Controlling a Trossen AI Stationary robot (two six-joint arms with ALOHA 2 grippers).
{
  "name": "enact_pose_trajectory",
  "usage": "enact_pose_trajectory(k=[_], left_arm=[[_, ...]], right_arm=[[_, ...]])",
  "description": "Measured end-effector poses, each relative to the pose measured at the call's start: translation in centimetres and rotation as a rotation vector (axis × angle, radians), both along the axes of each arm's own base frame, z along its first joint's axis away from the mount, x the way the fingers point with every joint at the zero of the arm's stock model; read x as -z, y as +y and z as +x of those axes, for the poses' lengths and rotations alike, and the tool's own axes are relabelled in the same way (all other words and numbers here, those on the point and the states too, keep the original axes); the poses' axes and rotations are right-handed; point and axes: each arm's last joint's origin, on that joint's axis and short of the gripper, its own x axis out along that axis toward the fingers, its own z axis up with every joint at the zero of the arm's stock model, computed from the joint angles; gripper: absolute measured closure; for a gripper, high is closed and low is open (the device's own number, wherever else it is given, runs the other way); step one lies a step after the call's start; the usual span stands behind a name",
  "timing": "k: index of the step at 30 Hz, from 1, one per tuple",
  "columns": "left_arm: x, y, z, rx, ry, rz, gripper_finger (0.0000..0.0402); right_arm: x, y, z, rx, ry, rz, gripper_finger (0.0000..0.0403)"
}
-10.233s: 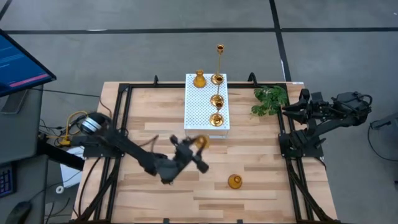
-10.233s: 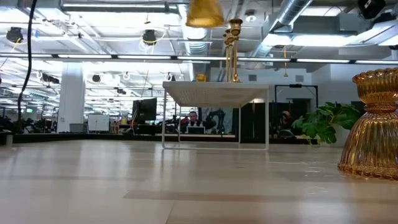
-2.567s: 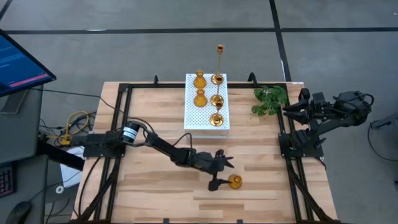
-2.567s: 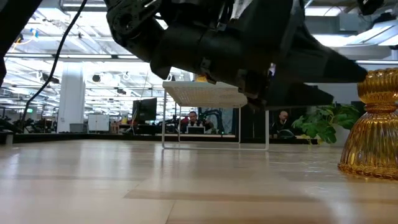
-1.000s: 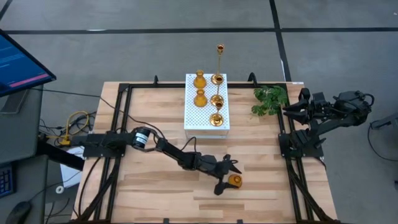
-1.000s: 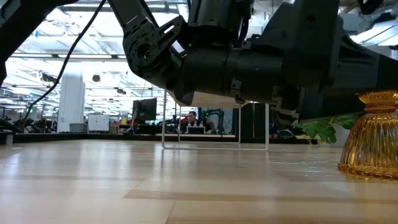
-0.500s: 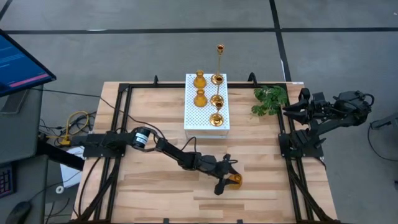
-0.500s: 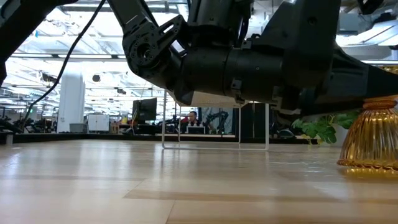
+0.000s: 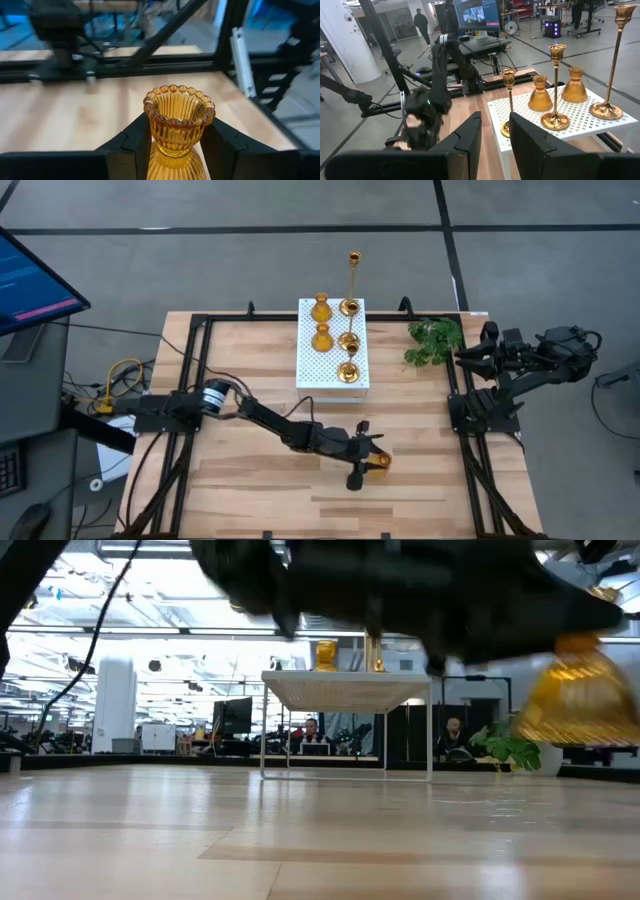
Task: Pick & Place candle stick holders
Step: Align the orange candle holder with the other orange candle holders on the shelf
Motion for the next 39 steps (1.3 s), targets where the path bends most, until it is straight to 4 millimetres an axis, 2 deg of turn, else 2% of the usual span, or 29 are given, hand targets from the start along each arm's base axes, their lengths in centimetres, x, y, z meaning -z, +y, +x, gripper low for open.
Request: enact_pose_trajectory(k=[7,13,15,18,21,24,31,35,39], left_arm=[[-8.8,1.1,-4.3,-0.171,-0.018,0.102,0.0261],[-15.3,2.6,-9.9,-0.414,-0.012,0.123,0.0261],[-17.2,3.4,-11.9,-0.51,-0.023,0.11,0.0261],[-18.8,4.1,-14.6,-0.659,0.009,0.124,0.0261],[-19.4,4.8,-16.3,-0.796,0.05,0.155,0.0261],[-18.8,6.1,-17.1,-0.896,0.059,0.142,0.0261],[-13.1,9.8,-16.7,-1.009,0.108,0.004,0.0261],[-10.6,11.6,-16.2,-0.976,0.089,-0.048,0.026],[-9.1,13.2,-15.9,-0.945,0.049,-0.071,0.026]], right_arm=[[0.0,0.0,0.0,0.0,-0.001,0.003,0.0312],[0.0,0.0,0.0,0.0,-0.001,0.002,0.0312],[0.0,0.0,0.0,0.0,-0.001,0.002,0.0312],[0.0,0.0,0.0,0.0,0.0,0.001,0.0312],[0.0,0.0,0.0,0.0,0.0,-0.001,0.0312],[0.0,0.0,0.0,0.0,-0.001,0.0,0.0312],[0.0,0.0,0.0,0.004,-0.004,0.0,0.0312],[0.0,0.0,0.0,0.013,-0.005,0.0,0.0312],[0.0,-0.1,0.0,0.027,-0.005,0.0,0.0312]])
